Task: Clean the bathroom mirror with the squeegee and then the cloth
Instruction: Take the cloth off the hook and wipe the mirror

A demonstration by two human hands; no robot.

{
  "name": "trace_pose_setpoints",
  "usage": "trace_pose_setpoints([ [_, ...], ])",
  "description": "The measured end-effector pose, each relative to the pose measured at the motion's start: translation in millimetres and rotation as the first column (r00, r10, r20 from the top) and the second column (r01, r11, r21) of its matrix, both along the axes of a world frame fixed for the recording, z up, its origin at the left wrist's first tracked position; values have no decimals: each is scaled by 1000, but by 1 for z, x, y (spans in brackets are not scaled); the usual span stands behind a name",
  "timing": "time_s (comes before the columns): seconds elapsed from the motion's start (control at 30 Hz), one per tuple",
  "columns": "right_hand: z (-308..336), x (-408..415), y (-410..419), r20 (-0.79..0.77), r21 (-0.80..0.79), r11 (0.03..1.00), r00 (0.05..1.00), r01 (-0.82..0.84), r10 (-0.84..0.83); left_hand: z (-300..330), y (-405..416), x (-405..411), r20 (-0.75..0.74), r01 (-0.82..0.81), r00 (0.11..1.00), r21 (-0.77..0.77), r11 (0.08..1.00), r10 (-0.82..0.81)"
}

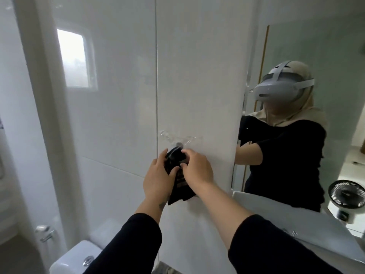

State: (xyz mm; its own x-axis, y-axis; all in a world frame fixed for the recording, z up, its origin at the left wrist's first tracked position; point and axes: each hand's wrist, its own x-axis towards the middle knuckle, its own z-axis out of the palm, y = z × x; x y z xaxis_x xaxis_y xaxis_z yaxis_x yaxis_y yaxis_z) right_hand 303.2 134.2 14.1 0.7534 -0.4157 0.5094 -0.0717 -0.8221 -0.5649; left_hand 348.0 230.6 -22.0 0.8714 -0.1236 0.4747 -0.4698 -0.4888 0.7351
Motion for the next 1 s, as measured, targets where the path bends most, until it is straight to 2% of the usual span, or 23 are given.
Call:
trace_pose_setpoints([
  [0.07, -4, 9, -2, 57, -19, 999, 998, 28, -27, 1, -4, 5, 35, -2, 999, -25, 1000, 3],
  [0.17, -4, 11, -6, 135, -15, 999, 990, -32, 34, 3, -4, 9, 47, 22, 999, -33, 999, -21],
  [0.3, 16, -1, -14, 319, 31, 992, 942, -120, 104, 29, -2, -2, 90, 160, 985, -135, 978, -148],
  [0.37, 30, -9, -20, 405, -4, 986, 902, -165, 153, 54, -4, -16, 129, 274, 960, -262, 925, -247],
  [0.47, 48, -35, -26, 388, -33, 948, 869, -318, 305, 99, -9, -41, 136, 433, 899, -415, 800, -416],
  [0.53, 65, -57, -32, 404, -42, 936, 851, -350, 337, 126, -14, -60, 180, 543, 835, -417, 729, -520],
  [0.63, 98, -89, -41, 534, -13, 933, 786, -360, 311, 160, -25, -89, 265, 649, 760, -353, 674, -593],
  [0.7, 119, -107, -51, 573, -57, 965, 783, -256, 242, 178, -34, -102, 295, 684, 730, -309, 661, -617],
  [0.77, 137, -123, -63, 569, -136, 988, 810, -79, 143, 195, -44, -111, 327, 707, 705, -256, 659, -629],
  [0.83, 156, -136, -74, 557, -212, 971, 830, 108, 29, 211, -54, -118, 362, 727, 677, -191, 660, -640],
  [0.9, 179, -145, -87, 584, -330, 892, 809, 308, -63, 225, -63, -122, 395, 726, 666, -146, 672, -633],
  [1.0, 221, -154, -98, 634, -424, 762, 761, 489, -136, 242, -77, -120, 437, 622, 731, -111, 775, -524],
])
